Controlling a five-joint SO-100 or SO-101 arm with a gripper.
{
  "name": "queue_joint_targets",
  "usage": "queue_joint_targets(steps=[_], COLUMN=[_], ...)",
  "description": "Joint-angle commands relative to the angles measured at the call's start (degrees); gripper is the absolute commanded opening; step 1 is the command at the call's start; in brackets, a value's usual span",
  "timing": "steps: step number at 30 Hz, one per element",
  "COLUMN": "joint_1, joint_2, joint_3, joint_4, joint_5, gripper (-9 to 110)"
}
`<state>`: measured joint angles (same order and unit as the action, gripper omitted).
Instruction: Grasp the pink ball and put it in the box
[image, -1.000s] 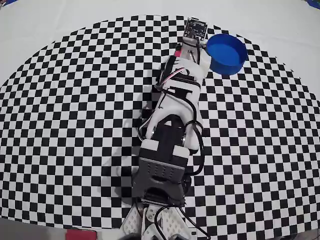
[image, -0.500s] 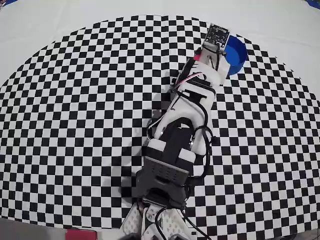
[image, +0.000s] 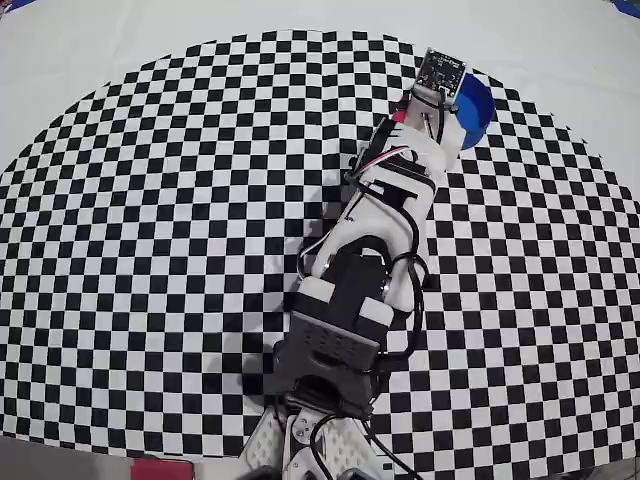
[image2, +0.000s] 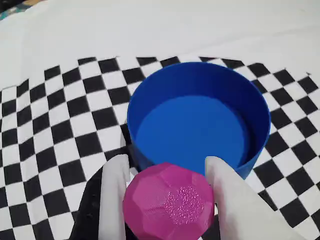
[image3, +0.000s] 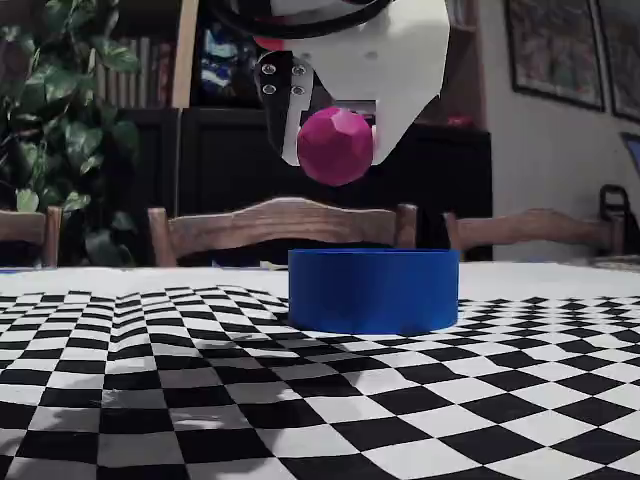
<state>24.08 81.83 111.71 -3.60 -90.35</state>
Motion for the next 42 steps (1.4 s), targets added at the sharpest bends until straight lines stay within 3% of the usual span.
queue_joint_targets(steps=[1,42], joint_1=[0.4,2.5], joint_2=[-0.3,-20.5], joint_3=[-4.0,-31.9], joint_4=[-1.0,3.1], joint_5=[0.0,0.4], gripper=[0,0])
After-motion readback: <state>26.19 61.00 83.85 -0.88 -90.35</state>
